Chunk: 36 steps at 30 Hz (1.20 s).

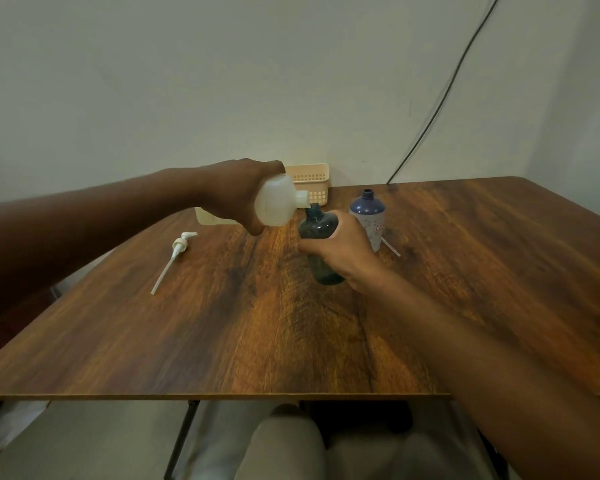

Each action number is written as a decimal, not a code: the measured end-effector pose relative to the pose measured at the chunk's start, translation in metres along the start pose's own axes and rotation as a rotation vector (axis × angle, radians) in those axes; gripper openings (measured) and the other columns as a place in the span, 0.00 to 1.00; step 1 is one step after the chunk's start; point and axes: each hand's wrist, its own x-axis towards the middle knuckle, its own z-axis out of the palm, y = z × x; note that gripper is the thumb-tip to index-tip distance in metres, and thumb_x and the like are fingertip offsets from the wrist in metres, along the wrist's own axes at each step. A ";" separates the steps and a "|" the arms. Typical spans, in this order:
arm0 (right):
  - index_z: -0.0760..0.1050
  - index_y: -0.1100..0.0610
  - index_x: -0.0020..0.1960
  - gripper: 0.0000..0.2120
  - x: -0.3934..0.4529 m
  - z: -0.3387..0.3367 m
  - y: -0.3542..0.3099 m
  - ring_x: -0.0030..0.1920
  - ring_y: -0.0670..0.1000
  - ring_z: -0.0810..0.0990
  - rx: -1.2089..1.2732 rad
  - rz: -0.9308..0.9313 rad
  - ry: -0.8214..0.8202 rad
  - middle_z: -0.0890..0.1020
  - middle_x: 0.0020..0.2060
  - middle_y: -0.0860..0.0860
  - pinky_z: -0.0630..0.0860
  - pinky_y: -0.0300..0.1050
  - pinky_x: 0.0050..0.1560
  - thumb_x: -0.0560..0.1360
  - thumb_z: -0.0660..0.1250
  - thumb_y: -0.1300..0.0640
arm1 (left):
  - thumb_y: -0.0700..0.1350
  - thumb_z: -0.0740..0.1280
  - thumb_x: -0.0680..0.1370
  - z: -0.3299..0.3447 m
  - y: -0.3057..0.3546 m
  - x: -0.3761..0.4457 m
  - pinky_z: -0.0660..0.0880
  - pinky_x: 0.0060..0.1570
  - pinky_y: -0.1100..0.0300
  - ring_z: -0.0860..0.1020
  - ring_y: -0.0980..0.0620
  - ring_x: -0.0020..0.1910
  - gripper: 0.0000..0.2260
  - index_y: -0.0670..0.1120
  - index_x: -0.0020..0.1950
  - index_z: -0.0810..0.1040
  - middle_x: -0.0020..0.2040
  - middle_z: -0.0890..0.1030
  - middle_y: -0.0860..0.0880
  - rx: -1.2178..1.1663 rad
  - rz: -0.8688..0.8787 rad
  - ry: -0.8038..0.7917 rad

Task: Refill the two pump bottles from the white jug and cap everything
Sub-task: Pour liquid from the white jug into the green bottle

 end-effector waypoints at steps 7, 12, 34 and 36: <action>0.72 0.45 0.55 0.23 0.000 -0.001 -0.005 0.51 0.45 0.78 0.084 -0.005 -0.015 0.79 0.50 0.44 0.74 0.42 0.47 0.67 0.80 0.57 | 0.47 0.82 0.68 0.005 -0.002 -0.002 0.78 0.56 0.53 0.74 0.47 0.62 0.39 0.48 0.73 0.66 0.65 0.75 0.48 -0.118 -0.008 0.028; 0.71 0.43 0.54 0.23 0.003 -0.002 -0.011 0.50 0.45 0.78 0.127 -0.014 -0.005 0.80 0.50 0.44 0.74 0.41 0.45 0.68 0.80 0.57 | 0.48 0.82 0.68 0.015 -0.006 -0.001 0.72 0.46 0.65 0.74 0.49 0.60 0.38 0.49 0.72 0.67 0.63 0.73 0.51 -0.225 -0.033 0.109; 0.74 0.42 0.52 0.22 0.012 0.018 -0.005 0.53 0.47 0.80 0.178 -0.012 0.006 0.81 0.53 0.44 0.77 0.43 0.48 0.66 0.82 0.50 | 0.60 0.82 0.63 0.068 -0.056 -0.031 0.80 0.49 0.56 0.79 0.50 0.58 0.38 0.53 0.69 0.72 0.59 0.79 0.52 -0.880 -0.363 0.370; 0.75 0.42 0.53 0.22 0.013 0.023 -0.004 0.54 0.46 0.80 0.183 -0.016 0.009 0.82 0.53 0.45 0.77 0.43 0.48 0.66 0.83 0.50 | 0.60 0.82 0.62 0.073 -0.063 -0.035 0.81 0.52 0.53 0.79 0.50 0.59 0.39 0.54 0.69 0.73 0.60 0.79 0.52 -0.889 -0.403 0.376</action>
